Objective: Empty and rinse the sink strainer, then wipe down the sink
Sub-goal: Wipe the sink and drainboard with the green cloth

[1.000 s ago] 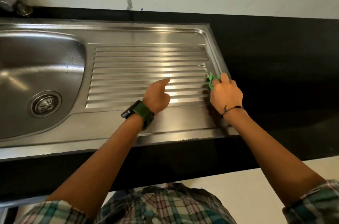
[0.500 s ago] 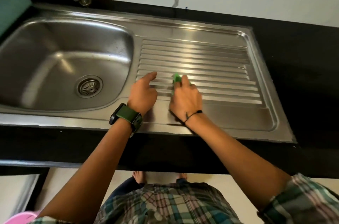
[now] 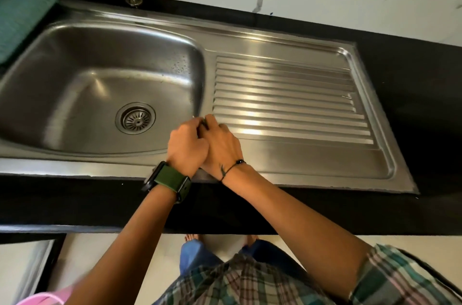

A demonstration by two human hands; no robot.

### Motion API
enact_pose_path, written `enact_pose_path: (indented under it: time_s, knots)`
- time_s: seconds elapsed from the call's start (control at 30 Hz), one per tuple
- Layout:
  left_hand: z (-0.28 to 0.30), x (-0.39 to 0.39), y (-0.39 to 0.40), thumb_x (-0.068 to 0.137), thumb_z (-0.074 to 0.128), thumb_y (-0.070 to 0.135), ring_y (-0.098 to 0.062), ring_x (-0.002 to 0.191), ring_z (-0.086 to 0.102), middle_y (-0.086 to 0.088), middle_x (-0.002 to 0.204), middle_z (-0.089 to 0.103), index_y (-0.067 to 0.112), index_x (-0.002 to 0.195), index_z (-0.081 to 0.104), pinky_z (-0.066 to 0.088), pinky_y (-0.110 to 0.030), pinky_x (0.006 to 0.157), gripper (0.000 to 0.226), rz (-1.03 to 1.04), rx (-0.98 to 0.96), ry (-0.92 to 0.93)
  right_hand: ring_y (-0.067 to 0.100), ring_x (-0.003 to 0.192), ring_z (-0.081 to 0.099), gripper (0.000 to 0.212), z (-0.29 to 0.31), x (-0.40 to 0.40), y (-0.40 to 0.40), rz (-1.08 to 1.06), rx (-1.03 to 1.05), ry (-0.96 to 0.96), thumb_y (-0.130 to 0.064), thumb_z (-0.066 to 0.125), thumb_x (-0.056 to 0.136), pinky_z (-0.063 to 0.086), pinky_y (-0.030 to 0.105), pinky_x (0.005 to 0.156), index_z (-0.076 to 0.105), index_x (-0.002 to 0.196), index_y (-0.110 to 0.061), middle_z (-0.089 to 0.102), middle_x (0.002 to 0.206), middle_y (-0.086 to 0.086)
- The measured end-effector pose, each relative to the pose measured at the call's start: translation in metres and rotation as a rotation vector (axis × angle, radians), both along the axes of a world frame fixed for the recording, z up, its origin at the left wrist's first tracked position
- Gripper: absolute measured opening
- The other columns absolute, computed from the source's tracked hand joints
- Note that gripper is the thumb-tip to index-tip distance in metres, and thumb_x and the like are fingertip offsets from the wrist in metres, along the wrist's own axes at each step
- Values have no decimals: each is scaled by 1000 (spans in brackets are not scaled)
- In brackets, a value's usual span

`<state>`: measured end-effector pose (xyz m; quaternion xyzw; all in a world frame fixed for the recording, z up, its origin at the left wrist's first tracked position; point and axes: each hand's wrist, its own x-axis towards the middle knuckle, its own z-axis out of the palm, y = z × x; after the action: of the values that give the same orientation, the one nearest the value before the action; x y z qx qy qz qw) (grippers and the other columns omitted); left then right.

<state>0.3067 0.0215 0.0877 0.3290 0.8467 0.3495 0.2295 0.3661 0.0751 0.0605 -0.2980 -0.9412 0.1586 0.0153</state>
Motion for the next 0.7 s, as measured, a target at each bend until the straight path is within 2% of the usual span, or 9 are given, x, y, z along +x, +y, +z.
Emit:
enact_pose_path:
  time_s: [0.1,0.23,0.33,0.4,0.53,0.7]
  knots:
    - [0,16,11,75,40,-9,-33,104,57,-18,113,64,9,118,56,36,-18,72,50,-87,6,-29,32,102,47,41,0,20,11,-24,62,-20,-27,51,87,41,39,70,46,124,-10,43,123,10]
    - [4,52,31,74,40,-10,-32,114,53,-20,124,57,8,129,45,40,-29,91,58,-276,-11,-75,32,104,47,42,-1,65,34,-83,150,-52,-28,53,85,41,42,76,48,124,-12,45,122,11]
    - [8,80,47,80,42,-7,-30,120,49,-20,130,53,8,133,42,34,-23,91,56,-394,-8,-74,35,102,50,36,-2,120,60,-192,224,-81,-24,53,84,43,42,76,53,120,-15,49,117,12]
    - [8,93,55,84,41,-2,-26,129,41,-15,139,45,8,139,34,30,-19,98,56,-449,-20,-72,36,101,51,31,-1,165,85,-331,258,-120,-17,52,84,44,43,79,57,114,-13,49,113,15]
    - [5,104,62,89,41,4,-22,134,35,-9,147,36,9,141,29,26,-23,107,54,-464,-51,-103,39,104,50,28,9,254,136,-613,327,-264,-14,51,83,42,48,84,58,110,-11,47,115,17]
    - [1,101,62,91,42,10,-23,131,39,-9,145,40,11,140,33,29,-23,104,49,-375,-70,-55,43,98,50,30,8,278,151,-610,329,-283,-8,52,83,45,48,79,57,112,-5,46,117,19]
